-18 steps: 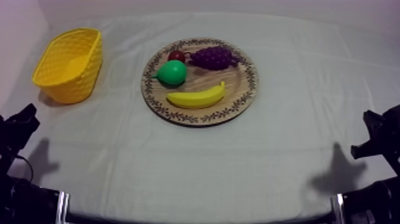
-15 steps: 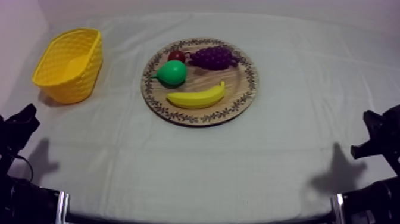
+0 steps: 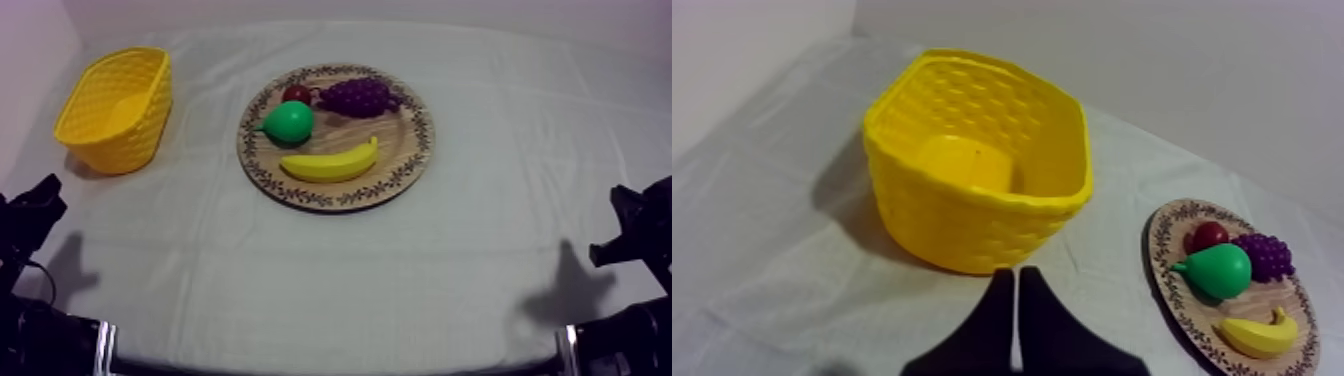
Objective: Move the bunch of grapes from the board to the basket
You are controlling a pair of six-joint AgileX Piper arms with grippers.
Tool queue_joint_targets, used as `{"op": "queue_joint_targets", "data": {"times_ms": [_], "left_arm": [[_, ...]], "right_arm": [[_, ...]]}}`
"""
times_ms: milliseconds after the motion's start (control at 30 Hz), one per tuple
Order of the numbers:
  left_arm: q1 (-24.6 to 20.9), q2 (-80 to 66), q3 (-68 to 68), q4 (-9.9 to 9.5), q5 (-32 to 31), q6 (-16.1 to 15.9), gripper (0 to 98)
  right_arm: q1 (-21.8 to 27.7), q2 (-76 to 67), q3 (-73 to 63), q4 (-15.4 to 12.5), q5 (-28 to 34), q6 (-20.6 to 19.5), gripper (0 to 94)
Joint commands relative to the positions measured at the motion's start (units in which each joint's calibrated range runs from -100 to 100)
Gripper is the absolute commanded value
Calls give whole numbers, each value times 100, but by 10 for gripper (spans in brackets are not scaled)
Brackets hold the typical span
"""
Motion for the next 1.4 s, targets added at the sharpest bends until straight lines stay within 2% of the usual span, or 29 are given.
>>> {"op": "queue_joint_targets", "data": {"times_ms": [0,133,367,567,633,900,1000,1233,1367], "left_arm": [[1,-3,5,-3,2,-4,1],[117,-13,8,-4,2,-111,0],[890,-28,2,7,6,-248,0],[1368,6,-52,37,32,-330,0],[1461,209,-84,112,-20,-387,0],[1675,2001,-1098,708,51,-820,0],[1707,2845,-1952,816,525,-956,0],[1659,4959,-4669,1001,2419,-1527,0],[1688,6032,-5988,1023,3162,-1801,0]], "right_arm": [[1,0,0,1,-2,-2,3],[1,0,0,1,-2,-2,3],[1,0,0,1,-2,-2,3],[1,0,0,1,-2,-2,3],[1,0,0,1,-2,-2,3],[1,0,0,1,-2,-2,3],[1,0,0,1,-2,-2,3],[1,0,0,1,-2,-2,3],[1,0,0,1,-2,-2,3]]}}
